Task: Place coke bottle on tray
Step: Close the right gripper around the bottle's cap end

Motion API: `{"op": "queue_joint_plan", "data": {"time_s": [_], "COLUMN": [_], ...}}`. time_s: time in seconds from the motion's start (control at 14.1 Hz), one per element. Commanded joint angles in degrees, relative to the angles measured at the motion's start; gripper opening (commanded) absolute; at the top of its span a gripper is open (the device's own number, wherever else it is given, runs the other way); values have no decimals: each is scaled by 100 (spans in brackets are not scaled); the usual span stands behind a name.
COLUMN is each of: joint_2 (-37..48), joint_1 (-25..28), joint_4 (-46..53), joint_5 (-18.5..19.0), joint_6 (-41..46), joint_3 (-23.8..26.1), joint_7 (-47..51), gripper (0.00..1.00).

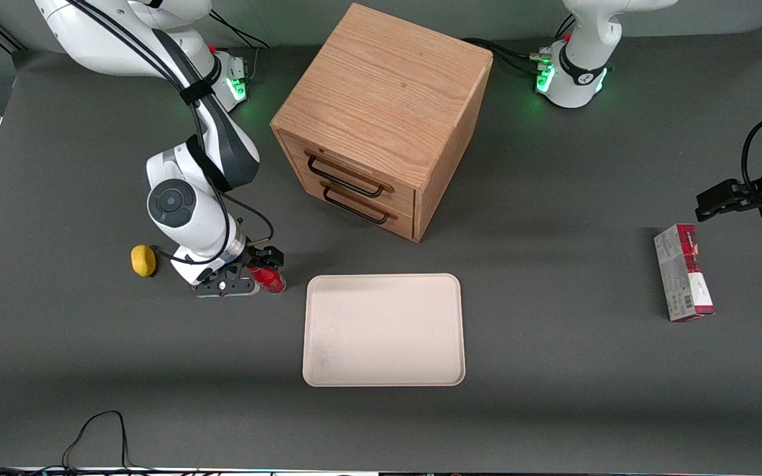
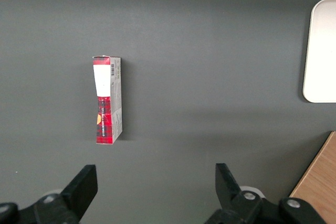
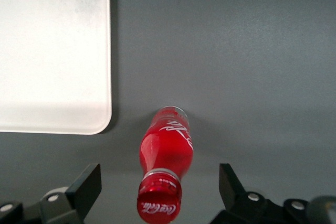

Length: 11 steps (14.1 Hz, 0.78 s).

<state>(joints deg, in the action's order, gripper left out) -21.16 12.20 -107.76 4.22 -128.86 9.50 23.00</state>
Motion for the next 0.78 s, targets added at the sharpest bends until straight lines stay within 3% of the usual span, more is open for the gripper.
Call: {"op": "queue_joint_plan", "data": {"time_s": [0.0,0.07,0.28,0.71], "joint_2": [138,130,77,59], "joint_1": [-16,-16,-16,-34], "joint_4": [-157,-157,-201,-158], "joint_5": [114,114,114,105], "joint_6": [-113,-113,-113,-96], "joint_3": [25,25,25,25], "joint_7": [117,74,47,21], "gripper": [79,72,65,0]}}
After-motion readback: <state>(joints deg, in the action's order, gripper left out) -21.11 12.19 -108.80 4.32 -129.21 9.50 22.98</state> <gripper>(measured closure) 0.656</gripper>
